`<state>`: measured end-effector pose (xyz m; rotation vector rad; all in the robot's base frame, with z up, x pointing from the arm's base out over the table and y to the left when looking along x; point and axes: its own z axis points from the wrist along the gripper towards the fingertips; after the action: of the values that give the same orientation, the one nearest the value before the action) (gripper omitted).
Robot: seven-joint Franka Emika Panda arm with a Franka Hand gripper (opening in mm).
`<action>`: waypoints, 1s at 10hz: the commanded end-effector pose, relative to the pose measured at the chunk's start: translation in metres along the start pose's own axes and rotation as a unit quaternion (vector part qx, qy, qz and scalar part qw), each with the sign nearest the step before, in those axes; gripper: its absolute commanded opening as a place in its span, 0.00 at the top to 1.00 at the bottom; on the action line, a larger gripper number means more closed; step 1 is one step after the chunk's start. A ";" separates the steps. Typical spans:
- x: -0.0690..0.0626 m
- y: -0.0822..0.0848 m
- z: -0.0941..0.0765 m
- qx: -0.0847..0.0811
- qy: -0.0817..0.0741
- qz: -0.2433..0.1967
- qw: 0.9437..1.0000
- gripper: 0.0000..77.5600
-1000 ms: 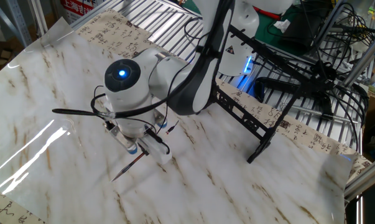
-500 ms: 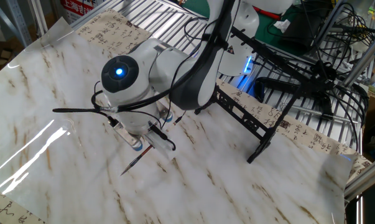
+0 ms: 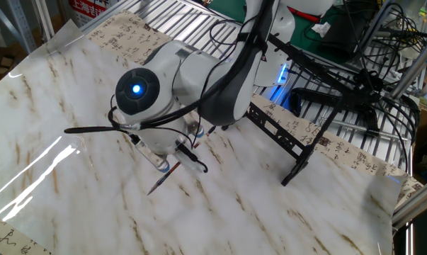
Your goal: Place the brush on the pen rack
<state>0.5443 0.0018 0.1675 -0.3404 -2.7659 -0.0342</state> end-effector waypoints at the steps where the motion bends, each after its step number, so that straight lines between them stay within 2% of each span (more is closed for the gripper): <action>1: 0.005 0.001 -0.009 0.008 0.023 0.002 1.000 0.99; 3: 0.011 0.005 -0.015 0.014 0.048 0.008 0.999 0.99; 4: 0.014 0.006 -0.016 0.016 0.055 0.009 0.998 0.99; 6: 0.021 0.009 -0.018 0.019 0.064 0.012 0.998 0.99; 10: 0.036 0.013 -0.022 0.022 0.070 0.014 0.997 0.99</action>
<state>0.5240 0.0197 0.1970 -0.3494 -2.6219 0.0099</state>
